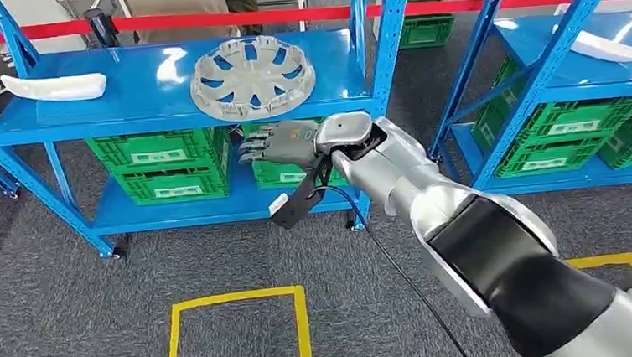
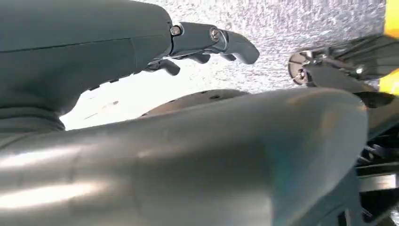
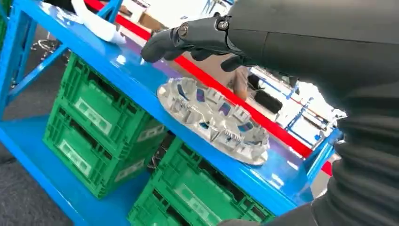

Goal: Take the parts from the cabinet and place them on the table.

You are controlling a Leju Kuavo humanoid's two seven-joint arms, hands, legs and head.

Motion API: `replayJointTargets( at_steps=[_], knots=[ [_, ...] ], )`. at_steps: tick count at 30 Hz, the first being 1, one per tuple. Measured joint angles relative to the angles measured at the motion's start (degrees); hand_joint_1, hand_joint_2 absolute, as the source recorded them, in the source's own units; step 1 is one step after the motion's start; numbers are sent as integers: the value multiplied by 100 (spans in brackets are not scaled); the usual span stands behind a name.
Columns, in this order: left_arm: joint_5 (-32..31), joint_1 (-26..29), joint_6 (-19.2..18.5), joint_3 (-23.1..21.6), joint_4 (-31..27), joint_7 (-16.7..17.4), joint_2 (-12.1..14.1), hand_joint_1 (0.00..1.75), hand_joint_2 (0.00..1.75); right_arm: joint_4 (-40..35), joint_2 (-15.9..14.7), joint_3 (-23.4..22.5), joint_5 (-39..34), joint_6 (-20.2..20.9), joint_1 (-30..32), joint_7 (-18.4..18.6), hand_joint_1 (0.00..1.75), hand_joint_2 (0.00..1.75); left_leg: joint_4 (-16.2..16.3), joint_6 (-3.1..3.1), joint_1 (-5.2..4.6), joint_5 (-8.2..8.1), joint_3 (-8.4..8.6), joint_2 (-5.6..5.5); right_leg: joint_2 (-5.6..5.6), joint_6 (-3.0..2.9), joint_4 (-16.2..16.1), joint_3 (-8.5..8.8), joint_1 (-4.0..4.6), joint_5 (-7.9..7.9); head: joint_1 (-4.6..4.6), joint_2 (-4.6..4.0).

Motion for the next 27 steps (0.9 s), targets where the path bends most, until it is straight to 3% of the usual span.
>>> replayJointTargets(
  at_steps=[1, 2, 4, 5, 6, 9, 11, 12, 15, 16, 17, 18, 20, 21, 22, 23, 26, 27],
  knots=[
    [0, 14, 0, 0, 0, -13, 17, 0, 0, 0, -31, -2, 0, 0, 23, 0, 0, 175, 11, -9, -2, -14, 7, -5, -1, -4, 96, -103, 0, 60, 2, 0],
    [0, 37, 0, 0, -2, -17, 28, 0, 0, 0, -39, -7, 0, 0, 37, 0, 0, 175, 26, -21, -1, -39, 20, -9, -3, -17, -106, -49, 0, 253, 2, 0],
    [-2, 64, 0, 0, -4, -26, 39, 0, 0, 0, -66, -17, -2, 0, 30, 0, 0, 175, 76, -59, 0, -107, 66, -13, -29, -57, -1077, 381, 0, 807, 2, 0],
    [-2, 68, 0, 0, -4, -42, 41, 0, 0, 0, -72, -28, -2, 0, 28, 2, 0, 175, 102, -94, -2, -149, 73, -10, -75, -75, -1551, 579, 4, 954, 2, 0],
    [-4, 59, 0, 0, -4, -53, 44, 0, 0, 0, -83, -35, -4, -2, 25, 9, 0, 175, 126, -141, -37, -181, 53, -5, -99, -97, -1582, 626, 52, 847, -7, 0],
    [-15, 67, 0, 0, -4, -57, 55, 0, 0, 0, -92, -39, -4, 0, 35, -33, 0, 175, 85, -244, 3, -191, 88, 1, -45, -182, -1592, 635, 101, 830, -2, 0],
    [-17, 79, 0, 0, -9, -59, 72, 0, 0, -2, -105, -46, -6, 0, 28, -35, 0, 175, 144, -317, 15, -242, 73, 5, -45, -244, -1684, 741, 31, 851, 7, 0],
    [-17, 78, 0, 0, -9, -59, 72, 0, 0, -2, -105, -48, -11, -2, 14, -33, 0, 175, 370, -358, 15, -336, -15, 10, -44, -281, -1696, 782, 23, 828, -41, 0],
    [-17, 76, 0, -2, -9, -59, 90, 0, 0, 0, -99, -48, -13, -4, 31, -33, 0, 175, 1681, -442, 48, -808, -774, 11, -45, -335, -1694, 860, 22, 744, -37, 0],
    [-17, 82, 0, -2, -9, -55, 90, 0, 0, 0, -99, -48, -13, -2, 49, -33, 0, 175, 1863, -458, 58, -786, -926, 11, -42, -330, -1693, 895, 18, 715, -39, 0],
    [-17, 92, 0, -2, -9, -52, 96, 0, 0, 0, -99, -48, -13, 2, 65, -35, 0, 175, 1760, -469, 74, -610, -926, 12, -34, -314, -1693, 945, 11, 678, -39, 0],
    [-17, 94, 0, -2, -9, -46, 107, 0, 0, 0, -101, -48, -13, 2, 66, -35, 0, 175, 1413, -484, 90, -317, -807, 12, -25, -292, -1684, 995, -6, 638, -37, 0],
    [-15, 92, 0, -2, -9, -39, 114, 0, 0, 0, -96, -48, -15, 4, 55, -35, 0, 175, 407, -526, 127, 309, -409, 16, -20, -217, -1645, 1086, -41, 527, -39, 0],
    [-15, 95, 0, -2, 0, -35, 105, 0, 0, 0, -96, -50, -17, 4, 47, -31, 0, 175, 275, -555, 109, 205, -299, -15, -12, -165, -1623, 1080, -8, 479, -55, 0],
    [-15, 78, 0, -4, 2, -20, 103, 0, 0, 0, -96, -50, -11, 15, 44, -33, 0, 175, 164, -421, 103, 135, -273, -12, 2, -128, -1606, 1049, -1, 466, -96, 0],
    [-15, 77, 0, -7, 2, -13, 105, 0, 0, 0, -96, -50, -11, 18, 52, -33, 0, 175, 177, -378, 99, 132, -297, -12, 2, -99, -1640, 1057, 19, 482, -54, 0],
    [-13, 88, 0, -7, -4, 13, 118, 0, 0, -2, -99, -52, -2, 18, 52, -33, 0, 175, 146, -229, 102, 77, -222, -23, -26, -2, -1681, 1110, -22, 401, -44, 0],
    [-4, 87, 0, -7, -9, 11, 118, 0, 0, -2, -101, -55, -2, 18, 39, -33, 0, 175, 146, -176, 93, 42, -180, -25, -36, -8, -1461, 1033, -15, 338, -20, 0]
  ],
)
